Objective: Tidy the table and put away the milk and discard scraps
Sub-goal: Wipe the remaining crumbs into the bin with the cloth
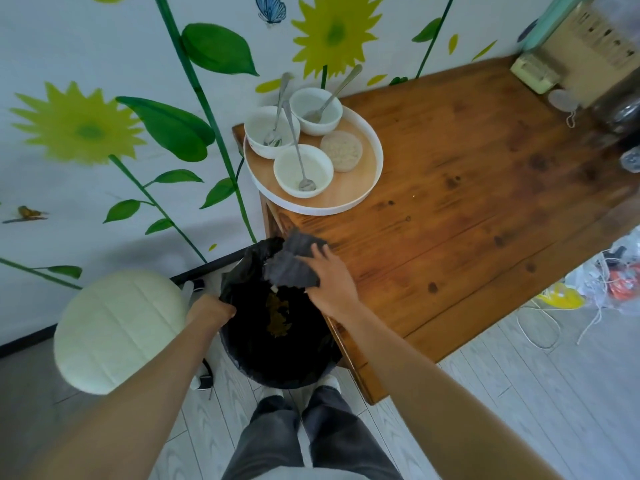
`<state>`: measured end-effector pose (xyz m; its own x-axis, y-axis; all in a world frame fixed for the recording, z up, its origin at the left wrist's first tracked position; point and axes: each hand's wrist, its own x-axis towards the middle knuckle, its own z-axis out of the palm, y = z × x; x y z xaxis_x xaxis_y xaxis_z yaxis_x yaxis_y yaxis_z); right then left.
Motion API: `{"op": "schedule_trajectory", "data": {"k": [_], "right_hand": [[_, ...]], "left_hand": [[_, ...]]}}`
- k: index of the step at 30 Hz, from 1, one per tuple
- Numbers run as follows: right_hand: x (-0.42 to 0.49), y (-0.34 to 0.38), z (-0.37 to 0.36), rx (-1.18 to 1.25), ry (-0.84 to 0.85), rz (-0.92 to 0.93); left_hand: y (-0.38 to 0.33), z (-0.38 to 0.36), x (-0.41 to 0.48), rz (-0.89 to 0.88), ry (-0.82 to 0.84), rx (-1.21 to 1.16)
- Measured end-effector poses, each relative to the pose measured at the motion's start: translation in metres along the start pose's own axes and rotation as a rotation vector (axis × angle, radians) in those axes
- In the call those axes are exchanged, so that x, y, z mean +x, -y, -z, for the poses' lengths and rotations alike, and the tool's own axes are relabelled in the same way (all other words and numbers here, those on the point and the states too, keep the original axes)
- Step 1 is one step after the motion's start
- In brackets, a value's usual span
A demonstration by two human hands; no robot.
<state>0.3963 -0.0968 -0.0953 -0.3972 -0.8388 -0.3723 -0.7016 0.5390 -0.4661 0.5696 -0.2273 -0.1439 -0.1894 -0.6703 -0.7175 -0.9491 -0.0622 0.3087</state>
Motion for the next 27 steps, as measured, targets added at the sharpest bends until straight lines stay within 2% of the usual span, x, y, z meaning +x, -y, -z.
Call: {"op": "schedule_trajectory", "data": {"k": [5,8,12,19,27], "right_hand": [[-0.009,0.031,-0.026,0.01,0.071,0.133],[-0.021,0.041,-0.037,0.202,0.115,0.112],[-0.033,0.043,-0.039,0.504,0.07,0.011],[-0.022,0.022,0.016,1.135,-0.155,-0.317],[-0.026,-0.053,0.079,1.415,-0.575,-0.503]], "left_hand": [[0.008,0.004,0.002,0.052,0.032,0.023],[0.014,0.005,0.0,0.08,0.038,-0.007],[0.025,0.004,0.001,0.122,0.025,-0.019],[0.019,0.002,-0.001,0.125,-0.013,-0.086],[0.009,-0.004,0.003,0.096,-0.014,-0.11]]}}
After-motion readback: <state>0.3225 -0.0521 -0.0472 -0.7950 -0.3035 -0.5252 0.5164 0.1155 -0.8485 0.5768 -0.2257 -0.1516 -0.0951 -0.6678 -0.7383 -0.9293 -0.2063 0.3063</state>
